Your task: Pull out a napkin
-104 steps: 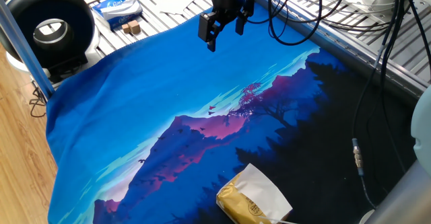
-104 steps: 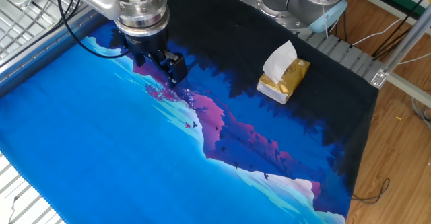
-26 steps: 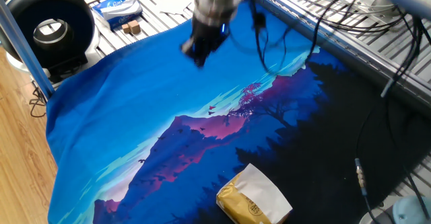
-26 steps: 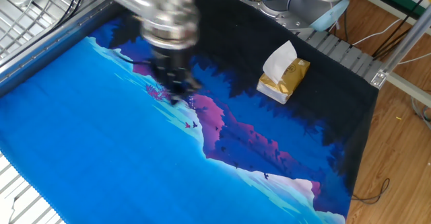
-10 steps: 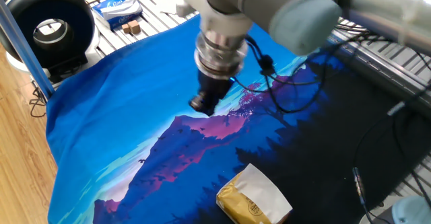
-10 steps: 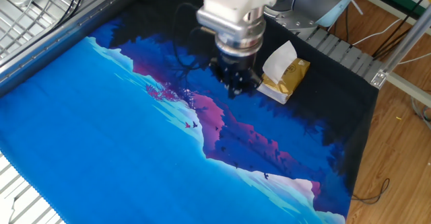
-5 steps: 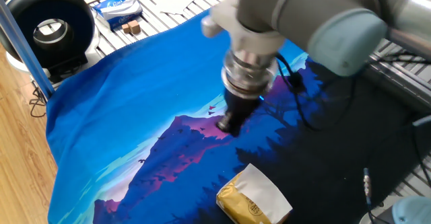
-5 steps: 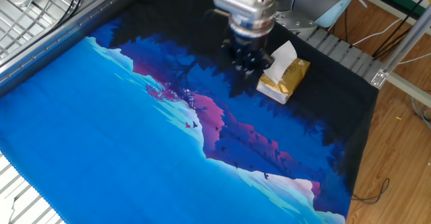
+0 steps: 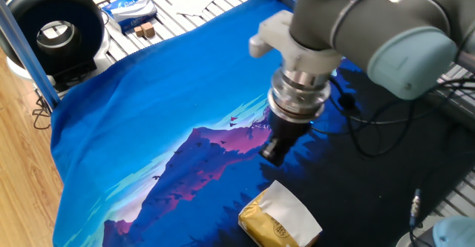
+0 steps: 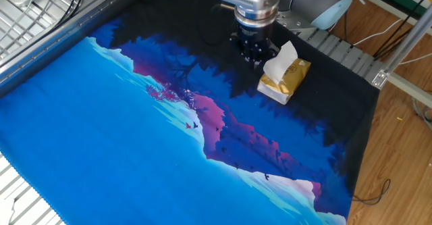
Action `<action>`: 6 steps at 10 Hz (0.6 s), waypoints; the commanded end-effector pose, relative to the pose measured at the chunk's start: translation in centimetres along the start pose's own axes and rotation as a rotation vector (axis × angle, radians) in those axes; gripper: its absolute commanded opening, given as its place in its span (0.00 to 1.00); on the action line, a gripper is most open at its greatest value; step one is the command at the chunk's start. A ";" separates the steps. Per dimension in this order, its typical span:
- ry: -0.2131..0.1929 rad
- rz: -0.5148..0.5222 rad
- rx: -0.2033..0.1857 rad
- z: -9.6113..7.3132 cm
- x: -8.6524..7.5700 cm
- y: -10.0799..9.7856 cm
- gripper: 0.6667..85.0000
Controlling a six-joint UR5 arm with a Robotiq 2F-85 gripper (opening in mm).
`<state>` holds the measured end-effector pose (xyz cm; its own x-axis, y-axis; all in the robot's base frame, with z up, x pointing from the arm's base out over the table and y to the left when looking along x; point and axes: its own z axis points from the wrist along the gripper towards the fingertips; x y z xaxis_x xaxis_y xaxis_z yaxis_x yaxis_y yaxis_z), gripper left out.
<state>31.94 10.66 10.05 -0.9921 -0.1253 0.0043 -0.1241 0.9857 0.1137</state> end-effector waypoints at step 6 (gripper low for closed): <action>-0.076 0.004 0.065 0.1 -1.3 -2.2 0.06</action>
<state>32.27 9.28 9.62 -0.9926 -0.1188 -0.0254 -0.1204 0.9900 0.0741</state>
